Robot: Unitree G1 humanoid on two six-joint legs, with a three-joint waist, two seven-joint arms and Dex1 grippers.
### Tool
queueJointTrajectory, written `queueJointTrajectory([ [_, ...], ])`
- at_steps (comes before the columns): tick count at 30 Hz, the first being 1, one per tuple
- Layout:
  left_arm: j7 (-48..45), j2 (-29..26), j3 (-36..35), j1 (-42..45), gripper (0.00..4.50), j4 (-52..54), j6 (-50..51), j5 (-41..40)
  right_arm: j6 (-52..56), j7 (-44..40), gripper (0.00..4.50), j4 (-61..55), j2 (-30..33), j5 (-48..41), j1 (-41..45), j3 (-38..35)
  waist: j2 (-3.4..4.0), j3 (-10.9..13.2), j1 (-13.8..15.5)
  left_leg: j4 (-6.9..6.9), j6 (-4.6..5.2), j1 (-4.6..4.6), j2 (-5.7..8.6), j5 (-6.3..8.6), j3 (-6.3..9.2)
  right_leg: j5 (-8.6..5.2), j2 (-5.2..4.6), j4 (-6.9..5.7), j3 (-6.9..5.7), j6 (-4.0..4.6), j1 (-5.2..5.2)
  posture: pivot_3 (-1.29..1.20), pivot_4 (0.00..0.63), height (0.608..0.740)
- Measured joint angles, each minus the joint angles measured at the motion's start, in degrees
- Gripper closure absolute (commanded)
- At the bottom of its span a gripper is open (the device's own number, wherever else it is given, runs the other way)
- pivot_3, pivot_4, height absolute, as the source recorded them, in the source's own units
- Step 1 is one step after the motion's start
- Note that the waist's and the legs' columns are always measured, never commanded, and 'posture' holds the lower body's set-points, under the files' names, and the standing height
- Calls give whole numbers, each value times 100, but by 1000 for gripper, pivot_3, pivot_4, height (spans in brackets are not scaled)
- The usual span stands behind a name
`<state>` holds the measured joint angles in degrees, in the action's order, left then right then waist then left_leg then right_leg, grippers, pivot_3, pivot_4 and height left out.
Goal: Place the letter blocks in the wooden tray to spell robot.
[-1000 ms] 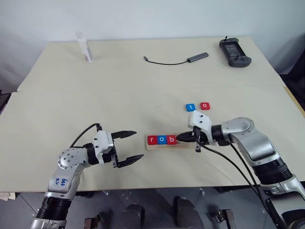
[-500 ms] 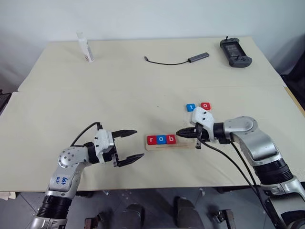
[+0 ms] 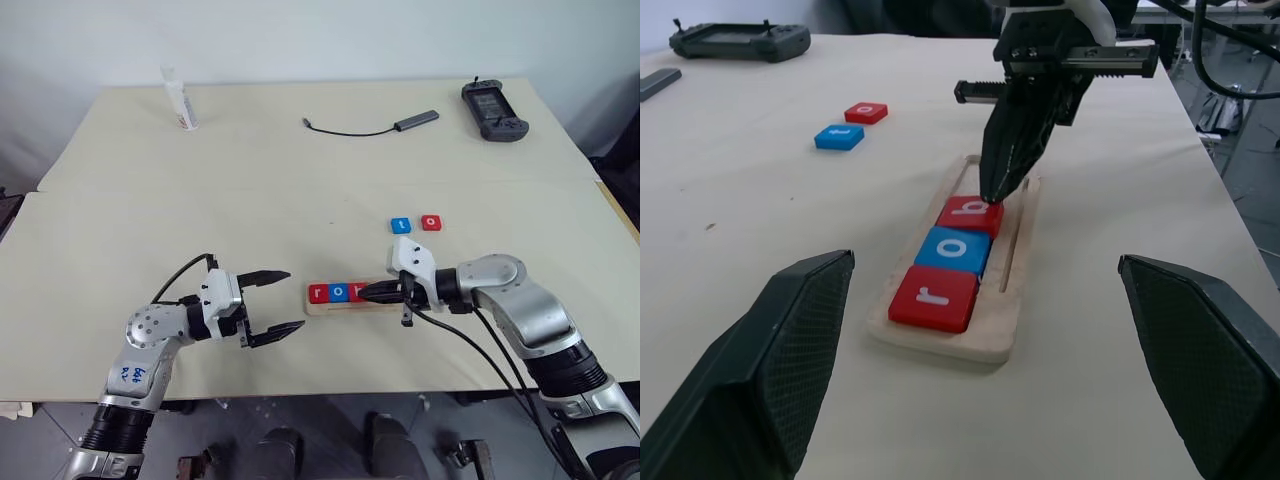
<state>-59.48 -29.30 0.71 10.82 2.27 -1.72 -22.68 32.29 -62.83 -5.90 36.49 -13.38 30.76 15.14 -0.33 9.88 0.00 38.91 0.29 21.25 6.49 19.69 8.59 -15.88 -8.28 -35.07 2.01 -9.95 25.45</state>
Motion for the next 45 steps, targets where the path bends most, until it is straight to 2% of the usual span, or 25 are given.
queueJointTrajectory([
  [25,-13,25,1,84,0,-78,-32,15,-205,231,4467,62,-72,27,-110,-53,0,0,-2,0,-1,0,-2,0,0,0,2,0,0,0,0,0,150,740],
  [34,-12,42,-1,92,0,-97,-32,15,34,-136,4467,-385,153,-389,-308,-199,0,0,-2,-1,-1,0,-4,1,0,0,4,3,0,0,0,0,150,740],
  [45,-14,64,-1,105,0,-116,-86,23,-47,179,4467,-22,-44,-65,-257,17,0,0,2,0,-1,0,-3,1,0,0,3,2,0,0,0,0,150,740],
])
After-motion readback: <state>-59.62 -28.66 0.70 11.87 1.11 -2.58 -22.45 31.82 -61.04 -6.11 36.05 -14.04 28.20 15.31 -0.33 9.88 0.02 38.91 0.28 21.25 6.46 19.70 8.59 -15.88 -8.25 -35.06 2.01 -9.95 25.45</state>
